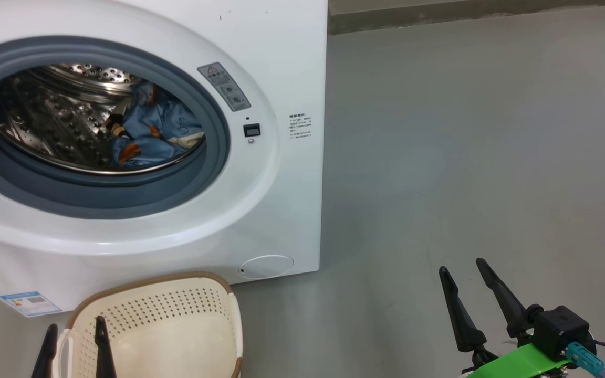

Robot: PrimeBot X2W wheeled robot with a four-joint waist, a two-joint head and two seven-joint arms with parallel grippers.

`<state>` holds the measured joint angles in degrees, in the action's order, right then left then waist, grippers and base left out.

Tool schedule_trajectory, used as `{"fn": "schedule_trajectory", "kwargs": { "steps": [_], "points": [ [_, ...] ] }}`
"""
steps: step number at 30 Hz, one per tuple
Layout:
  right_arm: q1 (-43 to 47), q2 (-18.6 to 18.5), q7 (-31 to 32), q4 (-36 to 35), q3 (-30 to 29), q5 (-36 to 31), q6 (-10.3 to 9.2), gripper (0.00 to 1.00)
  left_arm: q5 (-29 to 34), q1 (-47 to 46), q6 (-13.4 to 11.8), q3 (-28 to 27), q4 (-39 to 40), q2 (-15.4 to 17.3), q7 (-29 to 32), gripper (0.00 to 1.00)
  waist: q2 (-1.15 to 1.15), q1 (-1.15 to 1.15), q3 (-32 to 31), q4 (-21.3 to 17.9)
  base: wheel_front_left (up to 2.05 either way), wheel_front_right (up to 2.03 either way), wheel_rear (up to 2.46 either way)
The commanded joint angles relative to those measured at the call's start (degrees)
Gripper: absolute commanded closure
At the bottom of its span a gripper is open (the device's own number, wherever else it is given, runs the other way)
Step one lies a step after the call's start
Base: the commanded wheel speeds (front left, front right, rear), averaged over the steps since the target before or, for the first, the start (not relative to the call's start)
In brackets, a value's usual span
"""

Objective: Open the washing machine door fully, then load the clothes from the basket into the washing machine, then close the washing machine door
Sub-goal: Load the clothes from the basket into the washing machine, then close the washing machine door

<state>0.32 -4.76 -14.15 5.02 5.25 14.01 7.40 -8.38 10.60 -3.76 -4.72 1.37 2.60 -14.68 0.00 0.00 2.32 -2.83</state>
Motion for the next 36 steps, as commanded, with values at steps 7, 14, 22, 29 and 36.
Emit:
{"fn": "schedule_trajectory", "kwargs": {
  "steps": [7, 14, 22, 29, 36],
  "points": [
    [-0.19, -0.01, -0.01, -1.31, 1.11, -0.42, 0.09, 0.0, 0.79, -1.99, 0.48, -2.45, 1.03, 0.32, -0.32, 0.0, 0.0, 0.0, 0.28, -0.11, 0.0, 0.0, 0.0],
    [-0.31, 0.03, -0.11, -1.19, 0.97, -0.51, 0.09, 0.0, 0.94, -2.25, 0.65, -2.74, 0.57, 0.31, -0.32, 0.0, 0.0, 0.0, 0.06, -0.03, 0.0, 0.0, 0.0],
    [-0.33, 0.12, -0.16, -1.24, 0.9, -0.44, 0.09, 0.0, 1.02, -2.86, 0.71, -3.05, 0.56, 0.3, -0.32, 0.0, 0.0, 0.0, 0.4, 0.17, -0.13, 0.13, 0.0],
    [-0.4, 0.0, -0.21, -1.15, 0.75, -0.33, 0.09, 0.0, 1.49, -3.18, 0.05, -3.37, 0.51, 0.29, -0.32, 0.0, 0.0, 0.0, 0.48, 0.15, -0.84, 0.84, 0.0],
    [-0.44, 0.07, -0.28, -1.03, 0.71, -0.25, 0.09, 0.0, 1.67, -3.66, -0.13, -3.33, 0.45, 0.29, -0.32, 0.0, 0.0, 0.0, 0.69, 0.13, -1.66, 1.66, 0.0]
  ]
}}
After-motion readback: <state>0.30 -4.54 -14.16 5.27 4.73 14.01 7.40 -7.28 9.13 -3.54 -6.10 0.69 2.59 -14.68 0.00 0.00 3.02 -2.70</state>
